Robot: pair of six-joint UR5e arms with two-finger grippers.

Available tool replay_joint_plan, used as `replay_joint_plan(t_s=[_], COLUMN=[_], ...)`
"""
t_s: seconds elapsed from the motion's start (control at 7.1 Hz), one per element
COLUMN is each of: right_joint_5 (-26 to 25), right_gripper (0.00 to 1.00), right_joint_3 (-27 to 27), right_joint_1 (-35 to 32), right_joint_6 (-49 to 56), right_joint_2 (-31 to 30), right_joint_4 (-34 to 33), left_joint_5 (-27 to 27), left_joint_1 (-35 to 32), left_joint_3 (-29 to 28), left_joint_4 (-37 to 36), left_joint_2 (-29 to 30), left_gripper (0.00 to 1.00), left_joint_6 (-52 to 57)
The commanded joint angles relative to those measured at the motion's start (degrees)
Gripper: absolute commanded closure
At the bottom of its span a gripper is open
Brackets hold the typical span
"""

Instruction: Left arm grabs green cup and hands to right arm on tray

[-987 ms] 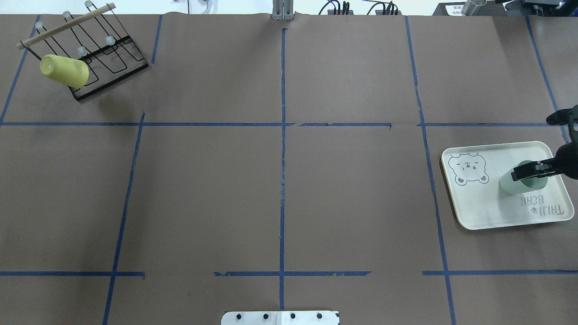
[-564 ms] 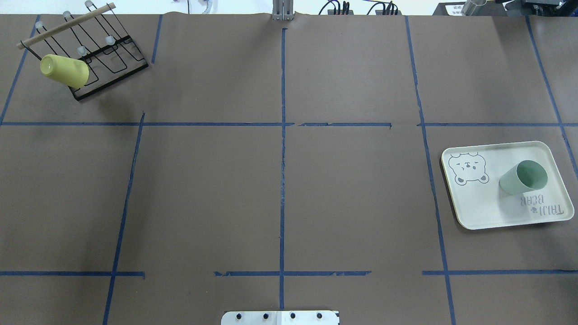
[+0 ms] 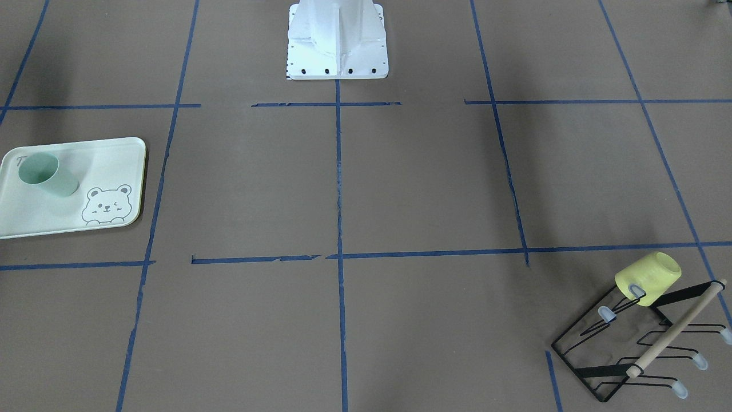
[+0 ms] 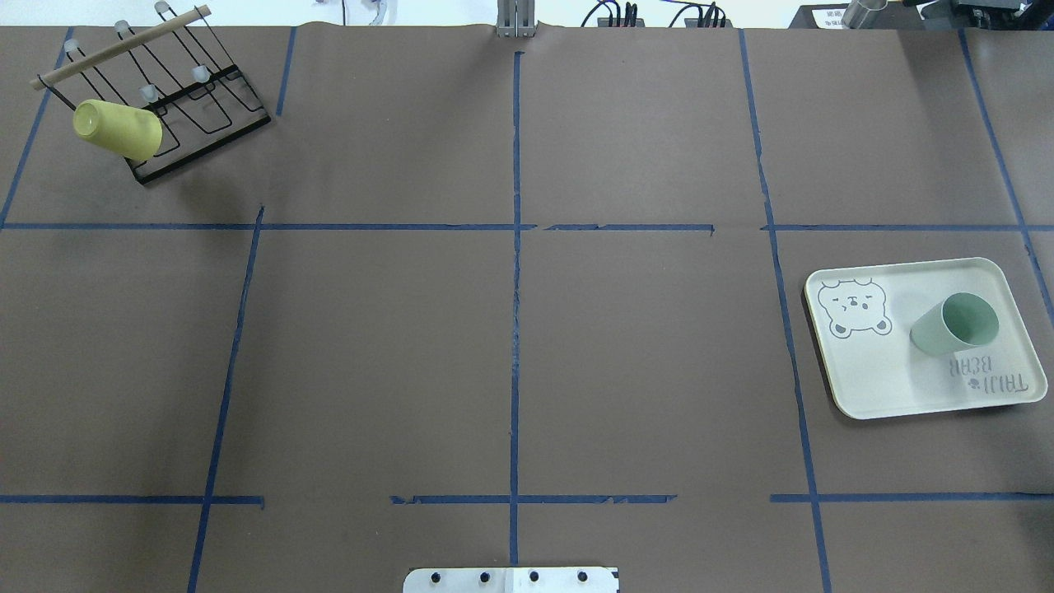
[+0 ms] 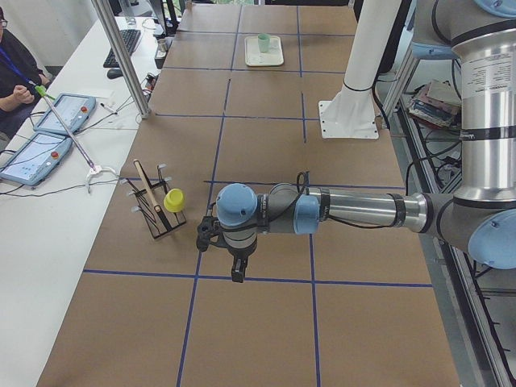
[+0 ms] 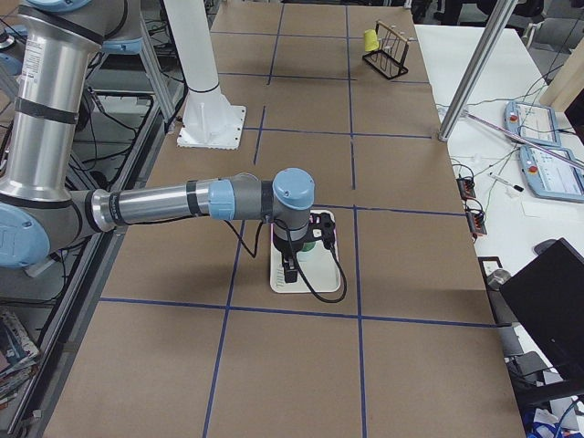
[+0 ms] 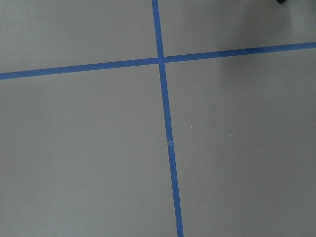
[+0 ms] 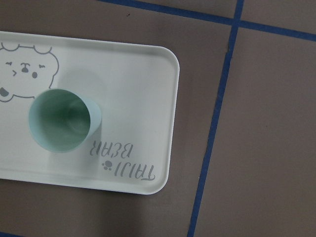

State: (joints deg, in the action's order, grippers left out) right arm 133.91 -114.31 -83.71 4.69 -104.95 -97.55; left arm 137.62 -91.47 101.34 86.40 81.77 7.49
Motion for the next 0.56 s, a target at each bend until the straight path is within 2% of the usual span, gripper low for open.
replay_joint_plan(t_s=[0.0, 0.42], right_joint_5=[0.1, 0.2], right_gripper=[0.0, 0.0], right_joint_3=[0.0, -0.2], right_joint_1=[0.0, 0.0], right_joint_6=[0.1, 0.1], right_joint_2=[0.1, 0.1], right_joint_4=[0.1, 0.1], left_joint_5=[-0.6, -0.6], left_joint_1=[0.0, 0.1], left_joint_3=[0.4, 1.0], left_joint_4=[-0.2, -0.1], left_joint_2=[-0.8, -1.6], left_gripper=[0.0, 0.0], left_joint_6=[0.0, 0.1])
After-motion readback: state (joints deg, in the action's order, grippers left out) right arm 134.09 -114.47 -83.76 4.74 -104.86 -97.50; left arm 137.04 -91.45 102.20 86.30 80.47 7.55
